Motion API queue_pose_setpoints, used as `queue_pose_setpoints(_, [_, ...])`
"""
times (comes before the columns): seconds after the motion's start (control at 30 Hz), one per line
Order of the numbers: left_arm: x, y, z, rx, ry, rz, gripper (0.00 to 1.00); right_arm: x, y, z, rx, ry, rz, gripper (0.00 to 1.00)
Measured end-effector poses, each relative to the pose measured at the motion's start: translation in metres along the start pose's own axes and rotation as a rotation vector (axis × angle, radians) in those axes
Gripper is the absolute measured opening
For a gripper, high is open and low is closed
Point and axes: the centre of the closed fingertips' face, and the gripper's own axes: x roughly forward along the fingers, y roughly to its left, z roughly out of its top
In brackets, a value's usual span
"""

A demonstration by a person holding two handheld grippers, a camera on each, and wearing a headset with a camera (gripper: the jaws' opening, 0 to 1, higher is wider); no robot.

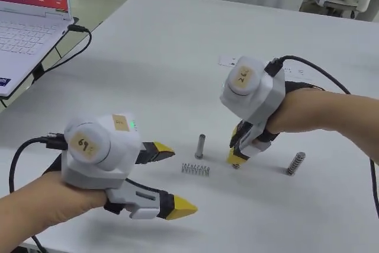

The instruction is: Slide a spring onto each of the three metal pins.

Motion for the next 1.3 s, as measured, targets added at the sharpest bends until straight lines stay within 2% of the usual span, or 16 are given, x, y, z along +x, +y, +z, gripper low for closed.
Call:
queue_pose_setpoints(0.63, [0.0,-0.002,0.0,0.003,0.001,-0.002,0.59,0.007,0.019,0.022,-0.045,-0.022,0.026,0.17])
queue_pose_setpoints(1.07, [-0.001,-0.002,0.0,0.002,0.002,0.0,0.58,0.021,0.03,0.028,-0.069,-0.015,0.039,0.14])
queue_pose_setpoints(1.3, [-0.001,-0.002,-0.001,0.001,0.004,0.0,0.58,0.028,0.031,0.029,-0.082,-0.003,0.036,0.12])
